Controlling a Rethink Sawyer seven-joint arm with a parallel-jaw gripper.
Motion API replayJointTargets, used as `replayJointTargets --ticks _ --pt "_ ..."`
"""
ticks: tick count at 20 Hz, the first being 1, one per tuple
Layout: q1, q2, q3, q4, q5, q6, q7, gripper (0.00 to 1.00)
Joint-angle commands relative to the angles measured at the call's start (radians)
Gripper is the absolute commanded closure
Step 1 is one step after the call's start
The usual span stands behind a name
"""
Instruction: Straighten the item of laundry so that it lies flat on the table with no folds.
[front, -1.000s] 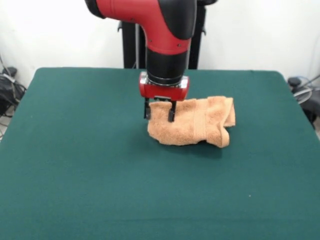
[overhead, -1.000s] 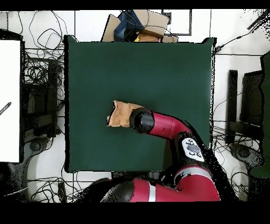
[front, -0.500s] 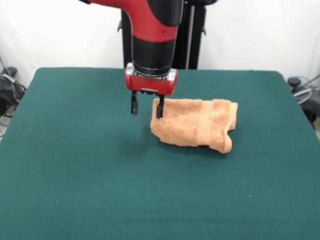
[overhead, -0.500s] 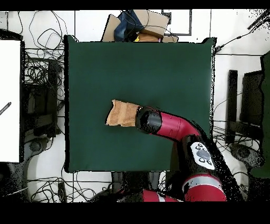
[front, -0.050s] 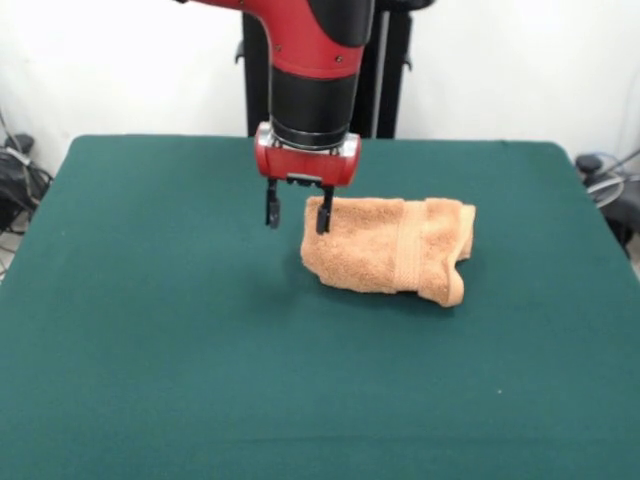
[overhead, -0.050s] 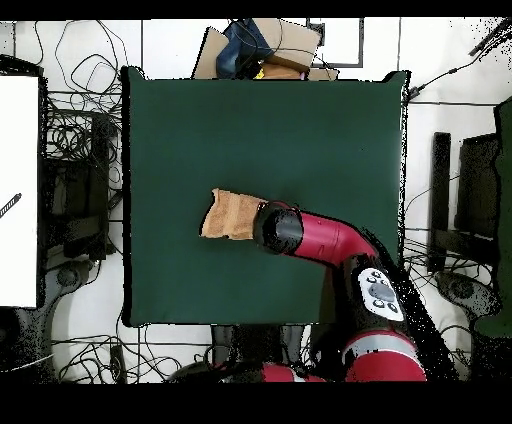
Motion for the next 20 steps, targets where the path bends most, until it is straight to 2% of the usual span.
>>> replayJointTargets --ticks 1,20 --pt "0.030 0.038 0.049 0.008 -0.049 -0.023 0.097 0.00" --pt "0.010 0.101 0.075 -0.061 -0.056 -0.006 0.054 0.00"
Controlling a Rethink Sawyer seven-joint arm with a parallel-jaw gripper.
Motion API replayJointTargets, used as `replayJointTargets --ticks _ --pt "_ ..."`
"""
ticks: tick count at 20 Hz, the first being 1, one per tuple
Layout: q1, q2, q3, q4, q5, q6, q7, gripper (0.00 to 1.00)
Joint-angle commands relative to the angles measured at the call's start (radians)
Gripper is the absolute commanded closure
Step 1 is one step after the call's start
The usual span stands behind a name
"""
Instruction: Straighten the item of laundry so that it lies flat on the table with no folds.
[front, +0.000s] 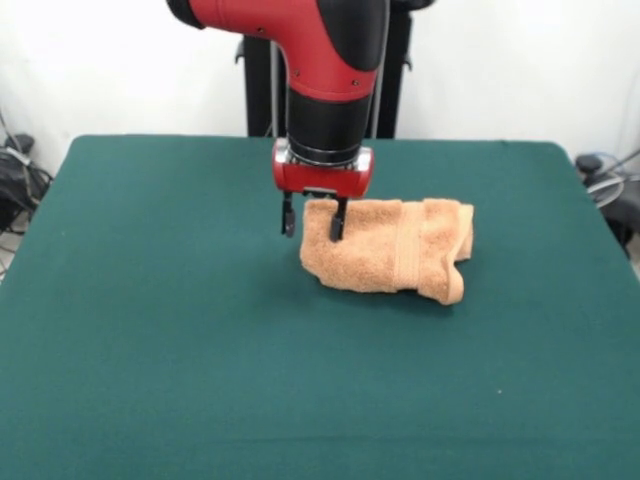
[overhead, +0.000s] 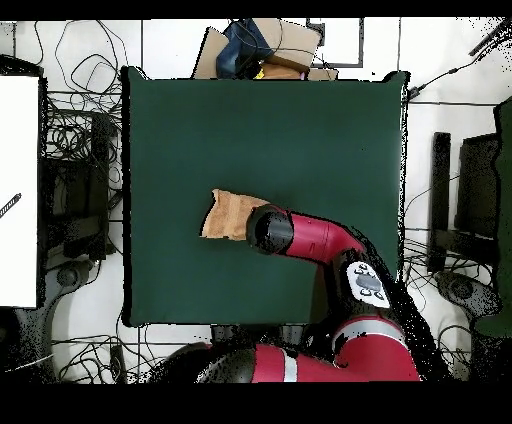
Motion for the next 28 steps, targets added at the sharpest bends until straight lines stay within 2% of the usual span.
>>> replayJointTargets --ticks 1,12,15,24,28 --pt "-0.008 0.049 0.075 -0.053 -0.054 -0.003 0.049 0.00" --pt "-0.014 0.017 0.079 -0.029 -0.034 0.007 0.069 0.00" --pt "0.005 0.006 0.058 -0.022 -0.043 -0.007 0.080 0.00" --pt "0.023 0.039 0.088 -0.032 -0.035 0.018 0.070 0.00" --pt "0.056 0.048 0.059 -0.038 -0.040 0.003 0.089 0.00"
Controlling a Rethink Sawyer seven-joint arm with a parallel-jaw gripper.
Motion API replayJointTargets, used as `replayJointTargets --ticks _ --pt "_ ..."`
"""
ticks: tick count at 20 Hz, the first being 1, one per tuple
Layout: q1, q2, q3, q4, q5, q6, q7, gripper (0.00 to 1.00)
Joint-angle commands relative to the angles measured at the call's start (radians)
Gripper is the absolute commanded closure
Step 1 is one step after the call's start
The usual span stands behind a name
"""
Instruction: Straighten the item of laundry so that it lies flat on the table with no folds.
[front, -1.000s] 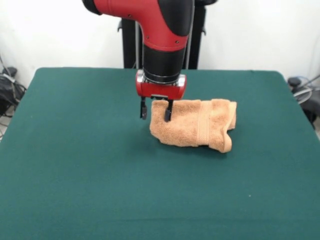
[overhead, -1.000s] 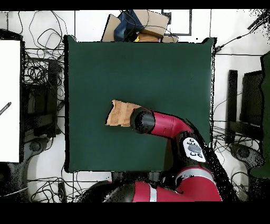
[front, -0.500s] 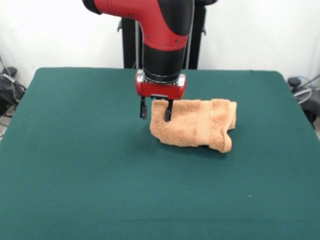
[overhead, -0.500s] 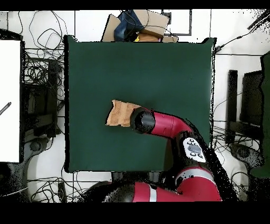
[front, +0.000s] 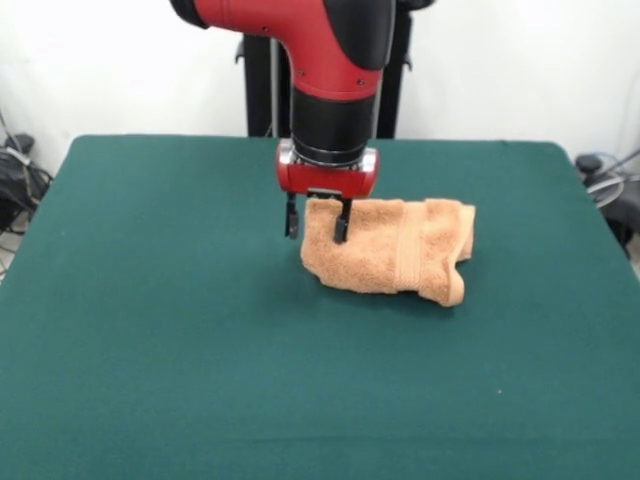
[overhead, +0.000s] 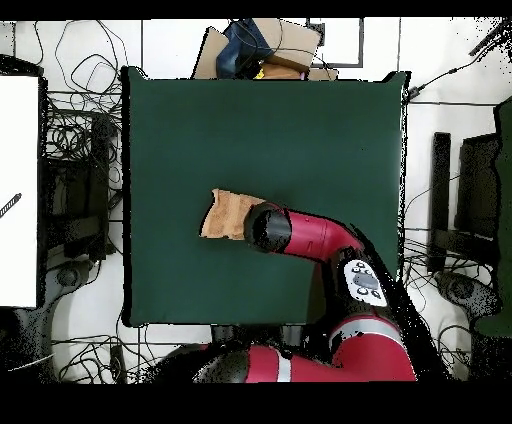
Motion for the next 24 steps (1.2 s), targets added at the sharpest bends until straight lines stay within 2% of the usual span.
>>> replayJointTargets --ticks 1,4,10,15,20,24 --pt "0.049 0.061 0.054 -0.030 -0.033 -0.004 0.103 0.00" --pt "0.103 0.109 -0.001 -0.054 -0.027 -0.023 0.146 0.00" --pt "0.115 0.165 0.002 -0.038 0.011 -0.095 0.196 0.00" --pt "0.039 0.154 0.071 0.013 0.023 -0.142 0.190 0.00" --pt "0.030 0.111 0.059 0.049 0.037 -0.122 0.200 0.00" --pt "0.021 0.092 0.053 0.063 0.031 -0.157 0.203 0.00"
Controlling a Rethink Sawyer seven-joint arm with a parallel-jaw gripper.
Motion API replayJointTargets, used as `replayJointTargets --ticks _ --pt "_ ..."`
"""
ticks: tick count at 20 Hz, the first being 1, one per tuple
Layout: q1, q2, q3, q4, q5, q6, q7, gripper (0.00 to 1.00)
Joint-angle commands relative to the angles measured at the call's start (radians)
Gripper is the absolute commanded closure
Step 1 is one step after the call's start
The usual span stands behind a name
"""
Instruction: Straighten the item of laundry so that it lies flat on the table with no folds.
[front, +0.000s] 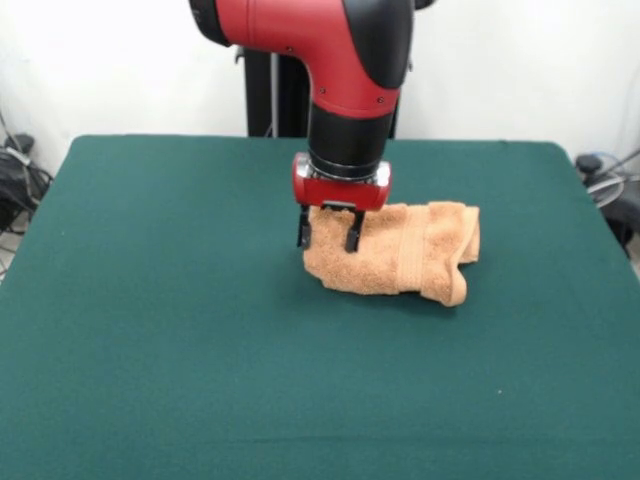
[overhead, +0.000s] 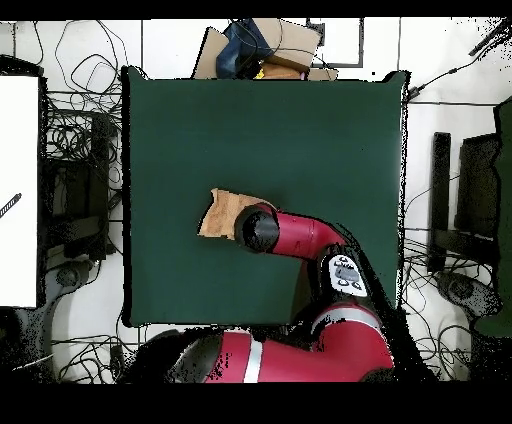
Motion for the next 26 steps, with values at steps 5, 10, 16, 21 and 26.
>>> replayJointTargets --ticks 5,10,16,21,26 --pt "-0.048 0.038 0.094 0.086 0.011 -0.137 0.201 0.00" --pt "-0.053 0.045 0.093 0.087 0.029 -0.136 0.209 0.00" --pt "-0.091 0.083 0.114 0.061 0.023 -0.119 0.177 0.00" --pt "-0.086 0.065 0.106 0.075 0.019 -0.125 0.189 0.00" --pt "-0.110 0.082 0.129 0.085 0.011 -0.174 0.199 0.00"
